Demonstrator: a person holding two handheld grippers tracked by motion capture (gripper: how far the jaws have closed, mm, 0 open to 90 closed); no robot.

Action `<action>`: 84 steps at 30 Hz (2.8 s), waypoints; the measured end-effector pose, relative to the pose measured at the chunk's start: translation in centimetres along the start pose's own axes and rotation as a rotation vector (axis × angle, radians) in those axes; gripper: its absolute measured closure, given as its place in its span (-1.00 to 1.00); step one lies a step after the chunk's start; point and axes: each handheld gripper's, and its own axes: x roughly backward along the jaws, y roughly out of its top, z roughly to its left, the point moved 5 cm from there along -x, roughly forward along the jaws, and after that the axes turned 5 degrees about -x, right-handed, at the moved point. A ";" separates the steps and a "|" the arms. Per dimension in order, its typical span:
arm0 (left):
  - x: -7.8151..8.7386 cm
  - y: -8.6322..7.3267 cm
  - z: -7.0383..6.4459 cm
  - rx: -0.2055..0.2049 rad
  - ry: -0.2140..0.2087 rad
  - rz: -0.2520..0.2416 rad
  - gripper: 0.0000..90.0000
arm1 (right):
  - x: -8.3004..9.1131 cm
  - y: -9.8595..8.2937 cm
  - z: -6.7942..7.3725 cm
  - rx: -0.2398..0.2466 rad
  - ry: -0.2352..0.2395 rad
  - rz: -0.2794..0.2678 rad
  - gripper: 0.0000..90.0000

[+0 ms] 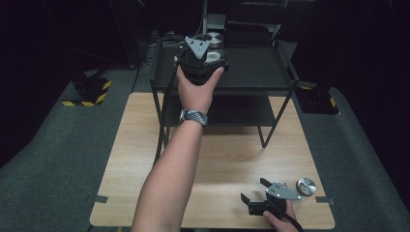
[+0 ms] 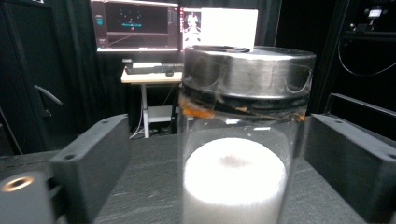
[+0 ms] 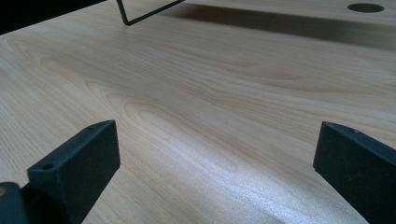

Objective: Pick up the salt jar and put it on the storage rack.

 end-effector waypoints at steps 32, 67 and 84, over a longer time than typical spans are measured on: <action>9.4 -6.2 1.7 -0.048 -0.106 -0.092 -0.99 | 0.0 0.0 0.3 0.005 -0.010 0.004 -0.99; 16.2 -18.7 1.9 -0.020 -0.143 -0.052 -0.99 | -0.1 0.0 0.6 0.025 -0.010 0.007 -0.99; 18.4 -24.6 2.3 -0.003 -0.135 0.033 -0.99 | 0.0 0.0 0.7 0.030 -0.012 0.005 -0.99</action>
